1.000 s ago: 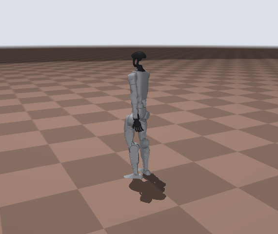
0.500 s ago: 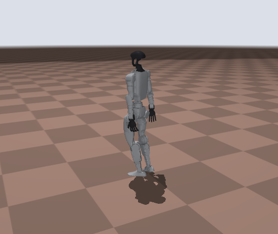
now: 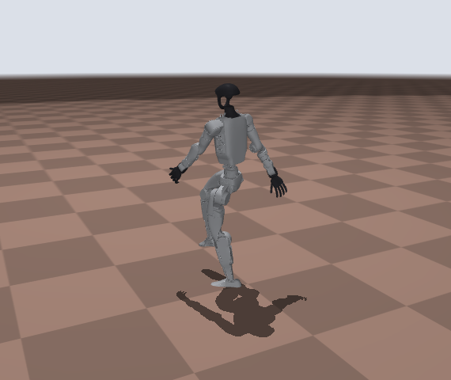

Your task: Upper body actions

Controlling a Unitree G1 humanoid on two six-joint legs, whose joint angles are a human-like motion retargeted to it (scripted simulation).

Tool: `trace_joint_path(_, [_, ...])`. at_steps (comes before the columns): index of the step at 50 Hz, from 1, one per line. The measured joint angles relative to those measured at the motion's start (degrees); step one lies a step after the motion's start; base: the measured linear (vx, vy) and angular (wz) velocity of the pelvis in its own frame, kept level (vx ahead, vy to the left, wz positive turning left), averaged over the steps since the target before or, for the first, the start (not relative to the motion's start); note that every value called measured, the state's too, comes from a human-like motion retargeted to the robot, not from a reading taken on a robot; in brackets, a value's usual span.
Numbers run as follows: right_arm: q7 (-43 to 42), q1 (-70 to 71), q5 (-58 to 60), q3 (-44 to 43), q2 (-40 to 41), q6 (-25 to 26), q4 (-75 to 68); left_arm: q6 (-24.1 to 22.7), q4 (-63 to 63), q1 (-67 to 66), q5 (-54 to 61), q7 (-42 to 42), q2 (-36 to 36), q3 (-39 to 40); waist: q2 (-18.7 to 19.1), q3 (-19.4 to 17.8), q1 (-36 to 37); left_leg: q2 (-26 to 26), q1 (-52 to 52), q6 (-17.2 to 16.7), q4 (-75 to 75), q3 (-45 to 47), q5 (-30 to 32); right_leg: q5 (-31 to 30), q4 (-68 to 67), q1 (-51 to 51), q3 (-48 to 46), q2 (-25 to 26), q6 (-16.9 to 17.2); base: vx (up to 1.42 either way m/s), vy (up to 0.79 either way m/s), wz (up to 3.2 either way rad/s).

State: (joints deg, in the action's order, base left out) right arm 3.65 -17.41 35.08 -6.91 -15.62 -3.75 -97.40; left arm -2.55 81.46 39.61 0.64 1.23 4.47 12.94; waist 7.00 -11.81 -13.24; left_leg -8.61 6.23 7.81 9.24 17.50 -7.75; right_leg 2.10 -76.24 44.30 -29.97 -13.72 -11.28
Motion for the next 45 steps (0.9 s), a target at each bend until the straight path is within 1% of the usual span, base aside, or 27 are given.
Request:
trace_joint_path(2, [0.28,1.44,-0.03,0.3,0.47,-0.81,0.35,-0.2,-0.3,-1.59,-0.53,0.13,0.21,-0.14,-0.77,1.08,0.39,1.15,0.35,-0.01,-1.18,0.82,0.34,-0.8,2.44,-3.95,0.45,0.39,0.65,0.05,-0.03,-0.33])
trace_joint_path(5, [1.39,3.14,-0.4,0.26,1.62,-1.81,2.22,-0.21,-0.69,-5.63,-0.78,0.9,0.37,-1.15,-2.25,3.12,1.89,3.14,0.91,-0.05,-3.06,2.38,0.8,-2.64,7.36,-10.53,2.5,1.94,2.92,0.1,-0.09,-0.45])
trace_joint_path(8, [2.76,5.15,-2.38,0.4,2.86,-2.77,4.68,0.42,-0.23,-10.72,-0.78,2.71,0.61,-2.22,-2.97,4.89,3.72,3.99,0.84,-0.26,-3.83,3.99,0.65,-4.84,15.32,-18.87,3.65,3.95,3.84,0.05,-0.09,-0.5])
trace_joint_path(10, [3.29,6.62,-3.77,0.85,3.53,-3.55,6.34,1.04,0.61,-14.28,-1.13,4.33,0.81,-2.66,-3.08,6.05,4.66,4.27,0.69,-0.56,-4.29,4.97,0.49,-6.82,22.51,-24.59,4.81,5.88,4.92,0.0,-0.07,-0.48])
trace_joint_path(13, [3.75,8.74,-5.63,2.11,4.38,-4.73,9.07,1.81,2.24,-19.76,-2.2,5.39,0.42,-2.64,-3.63,7.7,6.11,5.24,0.58,-1.01,-5.05,6.38,0.22,-9.98,36.31,-33.09,8.59,9.38,7.95,0.01,-0.08,-0.45])
trace_joint_path(16, [4.17,10.31,-6.36,3.43,4.95,-5.91,11.96,2.5,4.19,-24.99,-3.56,6.57,-0.25,-2.72,-5.6,9.86,8.29,8.08,-0.05,-1.23,-5.64,7.92,-0.22,-12.09,51.09,-40.33,14.11,11.27,11.29,0.03,-0.16,-0.45])
trace_joint_path(17, [4.37,10.86,-6.45,3.84,5.12,-6.19,12.89,2.75,4.88,-26.55,-4.11,7.01,-0.36,-2.7,-6.57,10.47,9.31,9.28,-0.24,-1.28,-5.76,8.62,-0.44,-10.88,55.55,-42.48,16.02,11.33,12.53,0.01,-0.12,-0.58])
trace_joint_path(18, [4.59,11.4,-6.52,4.25,5.31,-6.41,13.73,3.0,5.6,-27.99,-4.65,7.4,-0.41,-2.75,-7.44,10.91,10.42,10.28,-0.4,-1.36,-5.8,9.31,-0.67,-6.19,59.35,-44.5,17.69,11.26,14.06,0.0,-0.13,-0.49])
trace_joint_path(19, [5.01,11.83,-6.57,4.61,5.54,-6.52,14.57,3.24,6.45,-29.26,-5.22,7.74,-0.29,-2.94,-8.17,11.17,11.33,11.04,-0.39,-1.48,-5.85,9.7,-0.82,-1.81,62.66,-46.52,15.61,10.27,14.52,0.0,-0.18,-0.36])
trace_joint_path(20, [5.53,12.19,-6.62,4.95,5.79,-6.57,15.4,3.48,7.37,-30.44,-5.81,8.05,-0.08,-3.2,-8.84,11.32,12.14,11.68,-0.3,-1.62,-5.91,9.95,-0.95,2.42,65.72,-48.53,11.66,8.82,14.46,0.0,-0.2,-0.16])
trace_joint_path(22, [6.72,12.34,-6.25,5.62,6.3,-6.46,16.82,4.29,9.14,-32.68,-7.36,8.43,0.64,-3.79,-9.81,11.87,13.35,12.38,-0.09,-2.14,-6.02,9.97,-1.07,4.13,70.62,-49.84,8.8,8.56,13.22,0.02,-0.17,-0.05])
trace_joint_path(25, [8.84,12.96,-4.97,5.66,7.29,-4.89,17.99,5.85,11.62,-35.06,-11.44,8.63,1.66,-4.2,-11.13,13.56,16.29,12.79,-1.17,-2.91,-5.98,10.75,-1.11,1.16,75.64,-50.0,9.1,8.28,14.7,-0.03,-0.2,-0.22])
trace_joint_path(27, [9.85,13.49,-3.59,5.35,7.57,-3.65,18.55,5.84,12.18,-36.97,-13.59,8.08,1.54,-3.87,-10.83,14.7,18.23,11.78,-2.53,-3.52,-5.65,11.48,-1.11,1.56,75.08,-48.38,9.11,8.43,14.51,-0.08,-0.17,-0.24])
trace_joint_path(28, [10.19,13.77,-2.94,5.57,7.67,-3.41,18.78,5.63,12.11,-38.0,-14.08,7.9,1.26,-3.44,-10.93,14.59,18.17,11.7,-2.71,-3.7,-5.61,11.31,-0.95,1.91,74.47,-47.47,11.88,8.89,13.59,-0.09,-0.14,0.05])
trace_joint_path(30, [11.22,14.58,-1.79,6.36,7.68,-3.2,19.3,4.92,11.95,-39.64,-13.97,8.03,1.02,-2.64,-10.63,13.44,17.55,11.3,-2.48,-3.89,-5.69,10.93,-0.52,2.41,73.45,-47.01,13.52,9.48,12.75,-0.11,-0.14,0.23])
trace_joint_path(33, [11.46,15.22,-0.9,7.58,7.4,-3.29,19.91,4.66,12.74,-40.77,-12.38,7.47,0.47,-1.02,-9.73,11.56,14.7,10.52,-1.95,-4.1,-5.45,9.08,-0.08,2.97,73.87,-49.01,10.85,10.28,12.28,-0.11,-0.15,0.53])
trace_joint_path(37, [9.35,13.71,-1.03,7.91,6.96,-3.34,18.2,5.05,13.99,-41.82,-10.92,7.52,0.21,0.38,-9.2,12.19,12.16,9.87,-2.54,-4.59,-5.03,6.45,0.09,3.15,74.88,-49.83,9.21,10.97,12.09,-0.02,-0.07,0.58])
trace_joint_path(40, [7.63,12.37,-1.19,6.97,6.64,-2.25,14.81,4.84,13.09,-42.89,-10.88,7.66,0.12,0.59,-9.44,12.84,13.55,9.65,-2.36,-5.18,-5.38,6.46,0.27,3.18,74.86,-49.61,8.83,11.05,11.8,0.03,-0.1,-0.04])
trace_joint_path(42, [6.56,12.05,-1.21,6.39,6.31,-1.51,12.11,4.31,11.98,-43.34,-10.95,8.0,0.27,0.48,-9.53,12.93,15.62,9.09,-2.38,-5.8,-5.57,7.94,0.5,3.16,74.37,-48.87,9.81,11.17,11.5,-0.05,-0.1,-0.57])
trace_joint_path(45, [4.78,12.05,-1.67,5.83,5.53,-0.81,8.3,3.87,10.44,-43.59,-11.53,8.98,0.83,0.41,-9.11,12.78,16.45,8.29,-2.4,-6.53,-5.84,8.61,0.75,3.24,74.07,-48.35,10.08,11.58,11.18,-0.09,-0.09,-0.23])
